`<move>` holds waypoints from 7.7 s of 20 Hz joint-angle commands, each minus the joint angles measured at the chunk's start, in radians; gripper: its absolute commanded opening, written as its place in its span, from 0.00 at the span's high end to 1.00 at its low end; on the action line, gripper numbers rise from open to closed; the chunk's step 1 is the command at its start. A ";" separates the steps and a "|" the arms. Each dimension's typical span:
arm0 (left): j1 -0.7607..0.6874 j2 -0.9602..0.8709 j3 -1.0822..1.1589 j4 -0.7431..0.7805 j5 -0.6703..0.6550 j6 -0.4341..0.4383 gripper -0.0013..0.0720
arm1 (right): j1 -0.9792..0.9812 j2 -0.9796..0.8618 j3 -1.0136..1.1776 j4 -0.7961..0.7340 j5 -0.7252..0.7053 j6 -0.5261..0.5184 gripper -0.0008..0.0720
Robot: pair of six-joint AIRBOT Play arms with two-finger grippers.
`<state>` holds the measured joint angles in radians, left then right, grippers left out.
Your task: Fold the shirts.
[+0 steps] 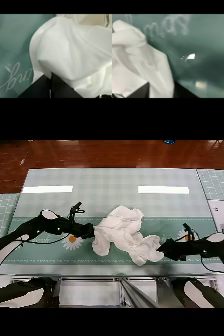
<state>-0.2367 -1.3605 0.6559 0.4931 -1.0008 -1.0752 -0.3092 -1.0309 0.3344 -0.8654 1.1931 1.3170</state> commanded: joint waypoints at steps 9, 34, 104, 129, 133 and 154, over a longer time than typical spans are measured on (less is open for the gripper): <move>0.216 0.159 0.426 -0.130 -0.056 -0.018 0.96 | 0.206 0.013 0.779 0.084 -0.014 0.010 0.96; 0.574 0.785 0.885 0.357 -0.411 -0.274 0.96 | 0.206 0.401 1.376 -0.390 0.317 0.188 0.96; 0.479 0.199 -0.180 0.211 -0.009 -0.187 0.96 | -0.211 -0.202 0.166 0.184 -0.193 -0.074 0.78; 0.481 0.612 1.276 0.569 -0.209 -0.285 0.96 | -0.019 0.266 1.645 -0.264 0.238 0.119 0.96; 0.481 0.665 1.250 0.627 -0.381 -0.311 0.96 | -0.019 0.299 1.645 -0.271 0.300 0.132 0.96; 0.337 -0.342 0.868 0.455 0.084 -0.462 0.96 | -0.018 -0.603 1.194 0.049 -0.113 -0.037 0.96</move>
<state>0.1196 -1.5078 1.3857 0.9600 -0.9573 -1.4822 -0.3267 -1.4342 1.4078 -0.8639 1.1183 1.2819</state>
